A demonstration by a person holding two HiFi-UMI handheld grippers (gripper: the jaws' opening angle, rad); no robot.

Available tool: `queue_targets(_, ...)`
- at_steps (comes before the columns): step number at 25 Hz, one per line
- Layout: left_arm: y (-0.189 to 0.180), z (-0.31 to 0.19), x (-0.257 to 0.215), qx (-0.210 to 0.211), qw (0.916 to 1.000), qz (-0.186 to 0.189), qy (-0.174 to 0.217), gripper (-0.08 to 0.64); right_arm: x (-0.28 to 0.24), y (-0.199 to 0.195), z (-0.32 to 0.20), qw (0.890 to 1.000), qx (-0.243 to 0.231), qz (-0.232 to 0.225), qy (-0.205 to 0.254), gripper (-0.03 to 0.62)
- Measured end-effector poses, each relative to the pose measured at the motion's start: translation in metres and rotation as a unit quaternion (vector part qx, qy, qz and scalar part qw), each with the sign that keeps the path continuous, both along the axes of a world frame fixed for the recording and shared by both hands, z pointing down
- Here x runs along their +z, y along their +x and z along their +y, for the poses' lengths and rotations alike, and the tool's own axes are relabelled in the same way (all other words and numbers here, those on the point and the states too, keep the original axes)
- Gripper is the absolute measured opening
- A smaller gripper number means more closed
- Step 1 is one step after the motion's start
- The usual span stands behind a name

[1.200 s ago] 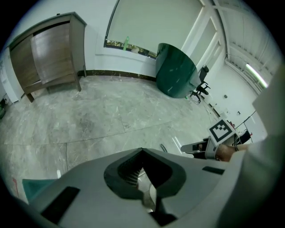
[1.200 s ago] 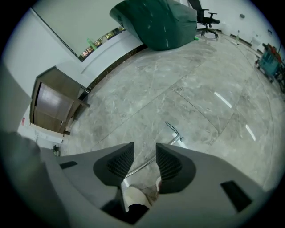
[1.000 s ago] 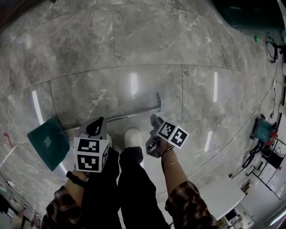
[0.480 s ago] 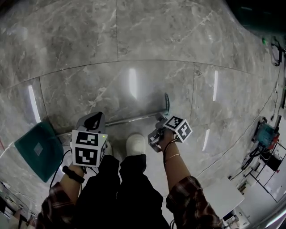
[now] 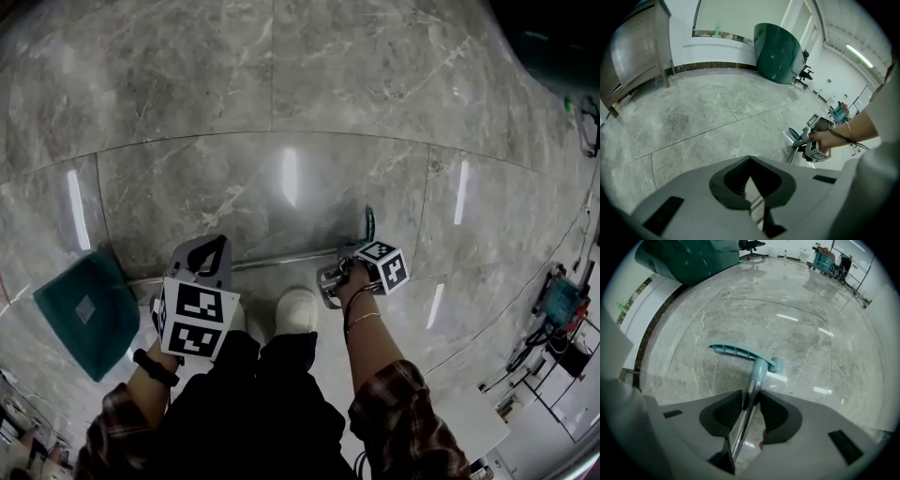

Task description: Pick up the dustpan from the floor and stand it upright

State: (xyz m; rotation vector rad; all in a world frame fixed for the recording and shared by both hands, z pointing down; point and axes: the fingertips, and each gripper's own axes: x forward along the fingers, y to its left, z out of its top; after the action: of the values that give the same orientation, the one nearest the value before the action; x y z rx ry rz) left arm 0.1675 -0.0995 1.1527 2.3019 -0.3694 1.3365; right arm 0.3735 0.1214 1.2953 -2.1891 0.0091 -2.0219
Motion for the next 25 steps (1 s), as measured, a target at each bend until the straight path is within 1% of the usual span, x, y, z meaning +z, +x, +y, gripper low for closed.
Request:
queue_targets(2, -0.005, -0.001, 0.002, -0.011, 0.9999, -0.004, -0.004, 0.000, 0.000, -0.002, 0.002, 1.000, 0.002, 0.002, 0.010, 0.120)
queue_targets(4, -0.009, 0.001, 0.002, -0.018, 0.9998, -0.007, -0.008, 0.000, -0.002, -0.003, 0.003, 0.999, 0.017, -0.002, 0.027, 0.112)
queue_targets(8, -0.014, 0.007, -0.011, -0.012, 0.9998, -0.015, -0.006, 0.002, -0.020, -0.003, 0.003, 0.998, 0.035, -0.004, 0.048, 0.104)
queue_targets(13, -0.022, 0.019, -0.051, -0.010, 0.9997, -0.020, -0.012, 0.002, -0.067, 0.000, -0.001, 0.997, 0.052, 0.011, 0.055, 0.095)
queue_targets(16, -0.025, 0.022, -0.083, -0.012, 0.9997, -0.018, -0.011, 0.002, -0.106, 0.004, -0.014, 0.995, 0.057, 0.027, 0.074, 0.089)
queue_targets(21, -0.035, 0.018, -0.148, -0.035, 0.9993, -0.012, -0.003, 0.002, -0.182, 0.001, -0.051, 0.992, 0.034, 0.036, 0.117, 0.084)
queue_targets(25, -0.050, 0.010, -0.206, -0.059, 0.9982, -0.006, 0.006, 0.002, -0.250, -0.010, -0.100, 0.986, -0.006, 0.046, 0.161, 0.084)
